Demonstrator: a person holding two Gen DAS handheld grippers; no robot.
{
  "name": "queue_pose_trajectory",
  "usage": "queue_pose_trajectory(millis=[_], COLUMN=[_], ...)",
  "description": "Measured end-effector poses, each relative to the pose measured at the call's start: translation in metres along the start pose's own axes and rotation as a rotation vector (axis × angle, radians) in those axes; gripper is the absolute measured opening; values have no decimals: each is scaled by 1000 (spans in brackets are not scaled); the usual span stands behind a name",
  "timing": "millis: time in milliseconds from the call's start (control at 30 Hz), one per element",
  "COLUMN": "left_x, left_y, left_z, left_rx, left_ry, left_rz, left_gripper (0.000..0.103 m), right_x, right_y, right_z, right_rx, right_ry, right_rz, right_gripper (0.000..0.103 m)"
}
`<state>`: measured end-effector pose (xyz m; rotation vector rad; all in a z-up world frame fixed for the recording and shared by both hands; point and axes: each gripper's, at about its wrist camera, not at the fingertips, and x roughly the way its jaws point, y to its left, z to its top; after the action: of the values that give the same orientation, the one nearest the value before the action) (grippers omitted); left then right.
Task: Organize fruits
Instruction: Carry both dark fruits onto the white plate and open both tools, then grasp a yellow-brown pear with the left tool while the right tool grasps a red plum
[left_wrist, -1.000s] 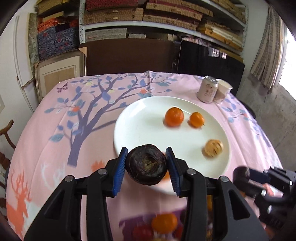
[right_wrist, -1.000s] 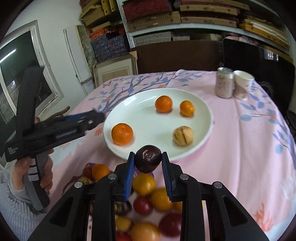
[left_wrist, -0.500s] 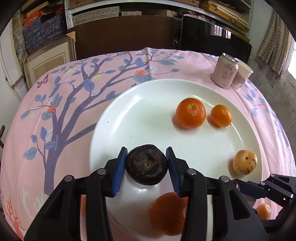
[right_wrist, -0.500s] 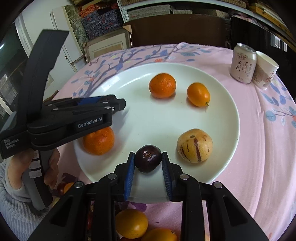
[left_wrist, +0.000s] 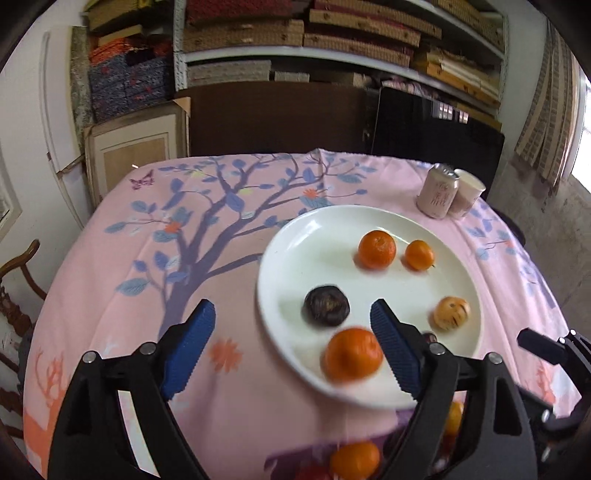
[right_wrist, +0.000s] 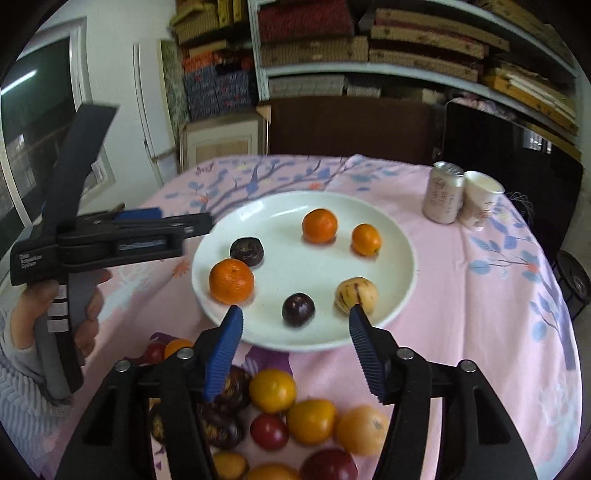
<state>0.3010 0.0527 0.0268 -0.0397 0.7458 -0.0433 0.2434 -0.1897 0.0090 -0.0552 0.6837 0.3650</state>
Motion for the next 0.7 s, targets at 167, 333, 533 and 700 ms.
queue_pose_trajectory(millis=[167, 333, 533, 700], left_x=[-50, -69, -68, -59], left_y=[7, 8, -16, -16], left_z=[-66, -132, -146, -145], left_rx=[20, 8, 103, 98], left_ry=[-45, -13, 1, 27], left_rz=[57, 49, 68, 63], left_gripper=[89, 89, 90, 91], right_x=[-42, -57, -62, -59], right_y=[-10, -25, -31, -37], right_z=[-45, -91, -106, -110], right_rx=[62, 155, 201, 243], right_ry=[-87, -105, -91, -69], right_rz=[7, 34, 61, 63], right_gripper=[69, 75, 80, 80])
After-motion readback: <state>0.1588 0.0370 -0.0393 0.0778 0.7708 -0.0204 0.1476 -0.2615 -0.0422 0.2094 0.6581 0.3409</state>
